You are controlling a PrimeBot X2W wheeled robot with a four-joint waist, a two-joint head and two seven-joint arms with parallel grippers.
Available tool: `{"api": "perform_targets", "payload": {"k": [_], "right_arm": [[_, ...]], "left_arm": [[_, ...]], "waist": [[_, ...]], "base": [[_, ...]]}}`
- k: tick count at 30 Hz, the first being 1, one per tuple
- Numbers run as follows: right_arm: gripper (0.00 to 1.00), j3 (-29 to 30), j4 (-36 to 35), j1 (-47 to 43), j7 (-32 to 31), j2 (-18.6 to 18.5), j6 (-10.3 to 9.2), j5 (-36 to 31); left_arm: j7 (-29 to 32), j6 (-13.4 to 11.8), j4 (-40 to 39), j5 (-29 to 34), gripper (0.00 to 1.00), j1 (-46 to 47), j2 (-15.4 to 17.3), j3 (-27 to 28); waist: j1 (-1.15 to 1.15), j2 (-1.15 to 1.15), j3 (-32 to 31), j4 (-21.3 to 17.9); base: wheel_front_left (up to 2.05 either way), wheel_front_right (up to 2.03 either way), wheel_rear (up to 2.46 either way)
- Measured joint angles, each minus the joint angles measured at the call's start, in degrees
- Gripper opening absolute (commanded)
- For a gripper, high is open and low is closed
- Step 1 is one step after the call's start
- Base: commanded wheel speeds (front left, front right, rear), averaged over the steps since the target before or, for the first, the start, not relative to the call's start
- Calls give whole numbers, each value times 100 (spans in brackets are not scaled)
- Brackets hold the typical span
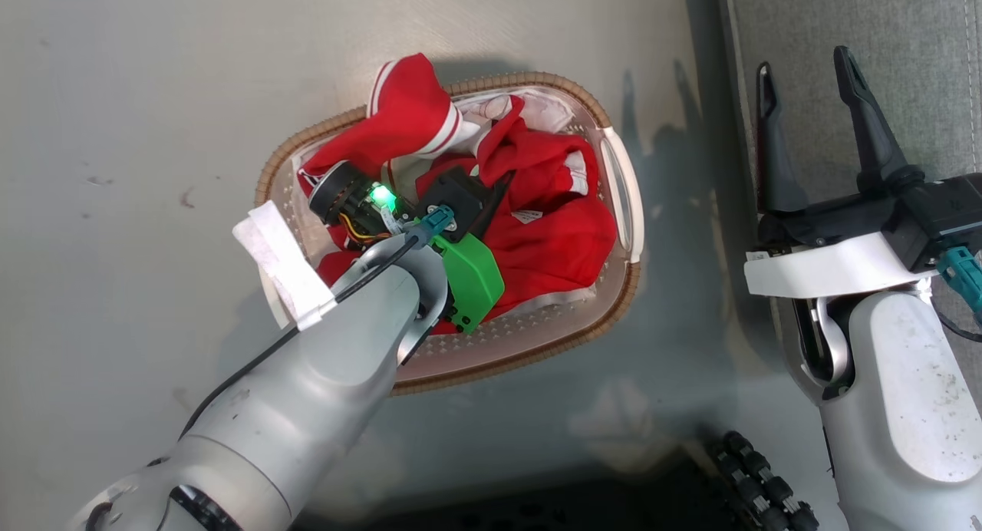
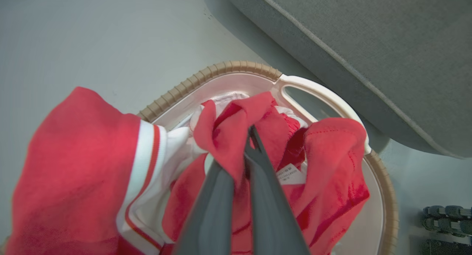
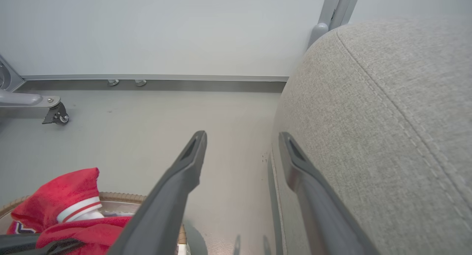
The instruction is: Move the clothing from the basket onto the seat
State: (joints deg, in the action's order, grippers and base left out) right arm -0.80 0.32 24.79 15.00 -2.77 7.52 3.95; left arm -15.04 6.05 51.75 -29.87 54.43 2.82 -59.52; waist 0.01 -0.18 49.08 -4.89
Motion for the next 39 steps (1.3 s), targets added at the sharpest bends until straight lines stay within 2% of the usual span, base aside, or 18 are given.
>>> {"api": "perform_targets", "payload": {"k": [10,16,24,30,35,39], "right_arm": [[100,30,291,-172,0,1,0,-126],[100,89,527,-593,0,1,0,-151],[100,118,815,-1230,0,0,0,-141],[100,29,926,-1600,0,0,0,-104],[100,-143,991,-1723,0,1,0,-88],[100,-207,1002,-1766,0,0,0,-88]], "left_arm": [[1,-77,-1223,639,0,-718,360,836],[1,-63,-1929,970,0,-1450,489,1203],[0,2,-2576,1266,0,-1974,722,1534],[1,59,-2851,1404,0,-1935,1059,1567],[100,100,-2892,1627,0,-1421,1418,1491],[301,111,-2998,1605,0,-1047,1572,1462]], "waist": [[-1,0,-701,240],[-1,0,-1384,339],[-1,0,-2430,428],[-1,0,-3251,446],[-1,0,-3834,421],[-1,0,-4205,373]], "base": [[0,0,0],[0,0,0],[0,0,0],[0,0,0],[0,0,0],[0,0,0]]}}
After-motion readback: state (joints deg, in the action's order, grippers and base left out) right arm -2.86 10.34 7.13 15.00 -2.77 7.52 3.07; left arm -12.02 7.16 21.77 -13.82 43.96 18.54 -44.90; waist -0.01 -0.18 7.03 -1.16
